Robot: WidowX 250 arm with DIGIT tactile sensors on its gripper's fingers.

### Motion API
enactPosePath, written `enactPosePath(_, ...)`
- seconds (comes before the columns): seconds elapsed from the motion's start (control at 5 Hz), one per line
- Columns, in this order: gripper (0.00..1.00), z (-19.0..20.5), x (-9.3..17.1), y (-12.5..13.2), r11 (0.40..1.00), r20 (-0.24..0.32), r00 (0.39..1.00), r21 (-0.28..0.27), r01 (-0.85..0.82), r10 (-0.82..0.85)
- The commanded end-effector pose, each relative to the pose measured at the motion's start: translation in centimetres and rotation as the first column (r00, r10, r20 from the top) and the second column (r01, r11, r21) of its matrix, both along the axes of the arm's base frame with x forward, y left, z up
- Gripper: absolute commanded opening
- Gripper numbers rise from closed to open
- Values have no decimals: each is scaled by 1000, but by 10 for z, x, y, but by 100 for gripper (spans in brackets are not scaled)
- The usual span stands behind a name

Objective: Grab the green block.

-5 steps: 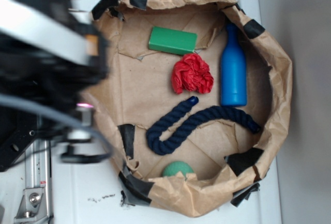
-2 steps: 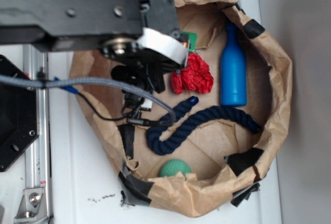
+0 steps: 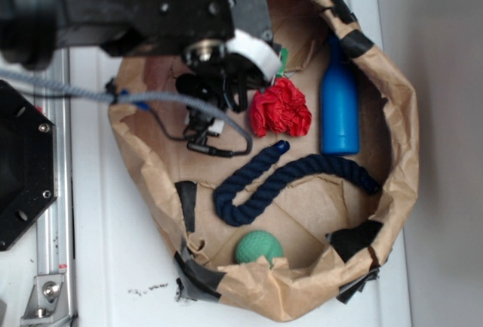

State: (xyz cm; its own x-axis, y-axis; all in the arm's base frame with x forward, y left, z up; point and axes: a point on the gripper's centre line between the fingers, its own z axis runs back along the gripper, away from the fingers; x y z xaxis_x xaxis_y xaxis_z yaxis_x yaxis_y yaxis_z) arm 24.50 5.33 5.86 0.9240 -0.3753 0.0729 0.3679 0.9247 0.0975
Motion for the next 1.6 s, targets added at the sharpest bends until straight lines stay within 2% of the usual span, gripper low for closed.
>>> enactPosePath(0.0, 100, -8, 16, 22, 1000, 47, 999, 7, 10, -11)
enactPosePath(0.2, 100, -10, 19, 21, 1000, 43, 999, 15, 25, -26)
enactPosePath(0.4, 100, -15, 25, 25, 999, 47, 999, -32, 12, -10)
enactPosePath(0.6, 100, -32, 33, 18, 988, -5, 1000, -155, 7, -8)
enactPosePath(0.8, 100, -44, 28, 6, 986, -27, 999, -163, 37, -42)
enactPosePath(1.0, 0, -45, 23, 4, 986, -10, 1000, -162, 23, -25)
enactPosePath(1.2, 0, -6, 24, -5, 995, 26, 999, -91, -32, 34)
enactPosePath(1.4, 0, 43, 23, -24, 977, 115, 970, -65, -205, 212)
